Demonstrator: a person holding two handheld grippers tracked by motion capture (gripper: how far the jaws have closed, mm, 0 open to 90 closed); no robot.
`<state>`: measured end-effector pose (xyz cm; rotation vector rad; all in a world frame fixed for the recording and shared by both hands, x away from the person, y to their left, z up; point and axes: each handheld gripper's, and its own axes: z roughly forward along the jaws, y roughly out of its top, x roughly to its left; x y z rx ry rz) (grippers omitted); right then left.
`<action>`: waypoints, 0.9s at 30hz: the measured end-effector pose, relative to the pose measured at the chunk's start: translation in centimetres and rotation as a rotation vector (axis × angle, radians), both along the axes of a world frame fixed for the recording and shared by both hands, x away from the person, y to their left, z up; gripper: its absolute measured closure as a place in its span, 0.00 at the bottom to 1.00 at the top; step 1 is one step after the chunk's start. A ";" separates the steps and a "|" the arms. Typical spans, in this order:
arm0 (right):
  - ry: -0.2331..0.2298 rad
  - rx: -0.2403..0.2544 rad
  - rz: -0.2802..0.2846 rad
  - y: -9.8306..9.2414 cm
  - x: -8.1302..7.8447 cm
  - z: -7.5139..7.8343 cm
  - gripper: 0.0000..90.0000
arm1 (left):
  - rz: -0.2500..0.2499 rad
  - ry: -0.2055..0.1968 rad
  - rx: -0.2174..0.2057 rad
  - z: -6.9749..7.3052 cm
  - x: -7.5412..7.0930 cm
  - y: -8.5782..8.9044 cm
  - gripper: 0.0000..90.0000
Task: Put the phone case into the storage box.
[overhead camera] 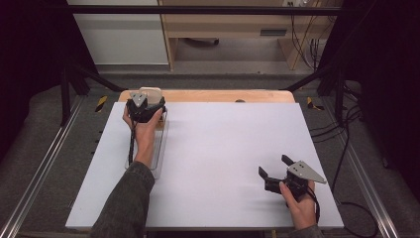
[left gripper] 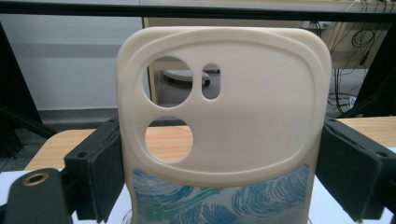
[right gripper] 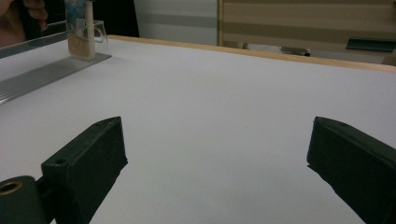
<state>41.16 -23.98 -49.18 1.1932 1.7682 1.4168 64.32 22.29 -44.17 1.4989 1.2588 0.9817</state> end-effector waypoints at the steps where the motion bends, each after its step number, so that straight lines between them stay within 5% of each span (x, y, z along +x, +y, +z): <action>1: 0.000 0.001 0.000 0.0 0.0 0.0 0.05 | 0.000 0.001 0.004 0.0 0.0 0.0 0.12; 27: 0.003 0.009 0.001 0.1 -0.1 0.1 0.05 | 0.000 0.018 0.000 0.1 -0.1 -0.2 0.11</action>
